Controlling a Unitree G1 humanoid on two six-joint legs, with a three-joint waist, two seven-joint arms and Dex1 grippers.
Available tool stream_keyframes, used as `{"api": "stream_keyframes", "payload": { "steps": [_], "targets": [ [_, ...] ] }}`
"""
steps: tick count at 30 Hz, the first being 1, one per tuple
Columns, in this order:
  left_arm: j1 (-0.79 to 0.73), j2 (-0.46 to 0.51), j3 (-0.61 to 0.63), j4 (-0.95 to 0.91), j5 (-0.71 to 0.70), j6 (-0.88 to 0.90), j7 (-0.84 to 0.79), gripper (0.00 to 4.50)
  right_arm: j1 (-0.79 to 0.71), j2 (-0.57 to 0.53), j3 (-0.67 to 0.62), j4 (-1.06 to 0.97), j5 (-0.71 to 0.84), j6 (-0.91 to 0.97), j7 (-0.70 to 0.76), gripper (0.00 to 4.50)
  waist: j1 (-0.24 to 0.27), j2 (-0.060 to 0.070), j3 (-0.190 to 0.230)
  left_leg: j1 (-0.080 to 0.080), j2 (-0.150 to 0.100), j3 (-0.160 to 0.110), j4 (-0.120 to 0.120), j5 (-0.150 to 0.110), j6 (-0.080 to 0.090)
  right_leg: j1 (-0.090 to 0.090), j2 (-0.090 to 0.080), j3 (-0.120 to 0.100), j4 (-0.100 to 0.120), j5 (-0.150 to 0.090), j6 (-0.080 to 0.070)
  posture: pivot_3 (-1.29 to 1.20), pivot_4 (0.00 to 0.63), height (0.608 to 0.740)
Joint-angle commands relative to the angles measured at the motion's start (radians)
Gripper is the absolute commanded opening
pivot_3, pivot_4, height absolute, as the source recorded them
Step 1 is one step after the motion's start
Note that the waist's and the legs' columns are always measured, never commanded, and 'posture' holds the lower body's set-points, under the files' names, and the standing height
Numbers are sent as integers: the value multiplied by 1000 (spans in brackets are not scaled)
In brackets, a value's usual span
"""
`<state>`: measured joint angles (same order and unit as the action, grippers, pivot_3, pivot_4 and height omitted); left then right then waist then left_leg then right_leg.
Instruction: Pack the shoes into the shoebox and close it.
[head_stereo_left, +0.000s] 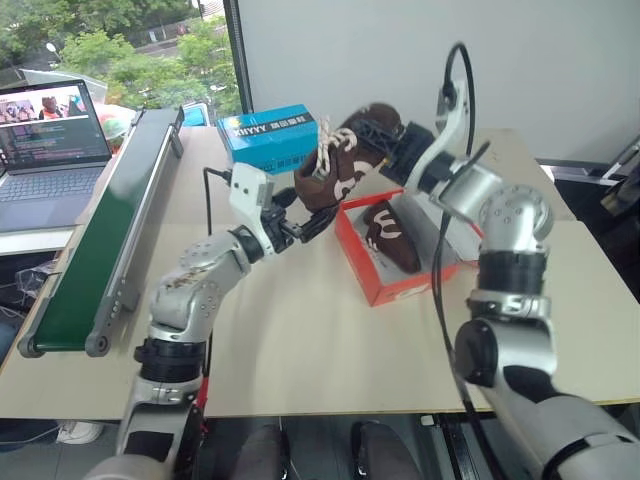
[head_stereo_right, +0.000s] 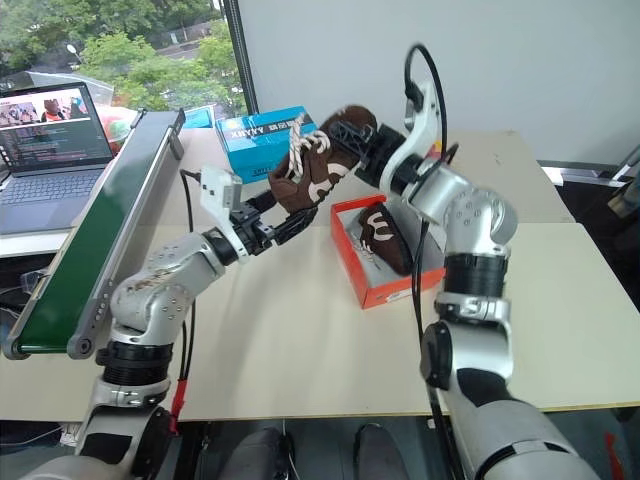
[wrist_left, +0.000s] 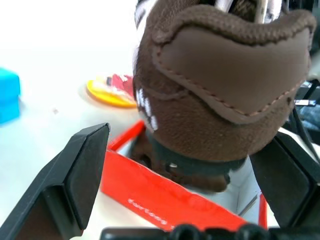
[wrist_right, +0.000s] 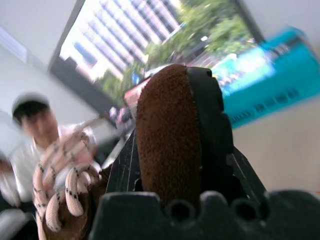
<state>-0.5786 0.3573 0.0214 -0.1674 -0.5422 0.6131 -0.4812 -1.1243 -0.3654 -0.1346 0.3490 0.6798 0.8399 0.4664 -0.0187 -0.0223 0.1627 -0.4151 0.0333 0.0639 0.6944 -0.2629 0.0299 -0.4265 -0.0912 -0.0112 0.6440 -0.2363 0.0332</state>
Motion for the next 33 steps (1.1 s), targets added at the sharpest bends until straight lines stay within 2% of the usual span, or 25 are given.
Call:
{"api": "stream_keyframes", "payload": {
  "steps": [1, 5, 8, 13, 17, 25, 33],
  "targets": [
    [68, 85, 185, -2, 20, 10, 75, 4500, -105, -216, 213, 202, -320, -289, 263, 619, 2, 0, 0, 0, -1, 0, 0, 0, 0, 0, 0, 0, -1, 0, 0, 0, 150, 740],
    [111, 77, 152, -74, 12, 39, 95, 4500, -238, -229, 336, 489, -492, -542, 412, 619, 8, -2, 2, 0, -1, 0, 0, -1, 1, 1, -1, -1, -4, 0, 0, 0, 150, 740],
    [147, 73, 138, -119, 17, 56, 93, 4500, -307, -209, 357, 660, -582, -662, 456, 619, -1, -2, 2, 0, -1, 2, 0, -1, 1, 1, -1, 2, -3, 0, 1, 0, 150, 740],
    [233, 96, 117, -203, 14, 77, 67, 4500, -297, -154, 404, 764, -677, -731, 569, 619, -5, -2, 2, 0, 1, 2, -2, 6, -10, -1, 0, 1, -2, 0, 1, 0, 150, 740],
    [280, 132, 91, -268, -3, 106, 19, 4500, -259, -127, 426, 779, -731, -753, 667, 619, -3, -2, 2, 0, 1, 2, -1, 2, -4, -1, -2, 2, -2, 1, 1, 0, 150, 740],
    [311, 208, 60, -314, -10, 110, -77, 4500, -216, -75, 426, 836, -801, -776, 647, 619, 3, -1, 2, 0, 1, 1, -1, 3, -5, -1, -1, 0, 0, 1, 0, 0, 150, 740],
    [343, 235, 90, -355, -84, 150, -124, 4500, -166, -39, 405, 904, -842, -769, 549, 619, 1, -1, 2, 0, 1, 1, -1, 6, -10, -1, -1, 1, 0, 1, 0, 0, 150, 740]
  ]
}}
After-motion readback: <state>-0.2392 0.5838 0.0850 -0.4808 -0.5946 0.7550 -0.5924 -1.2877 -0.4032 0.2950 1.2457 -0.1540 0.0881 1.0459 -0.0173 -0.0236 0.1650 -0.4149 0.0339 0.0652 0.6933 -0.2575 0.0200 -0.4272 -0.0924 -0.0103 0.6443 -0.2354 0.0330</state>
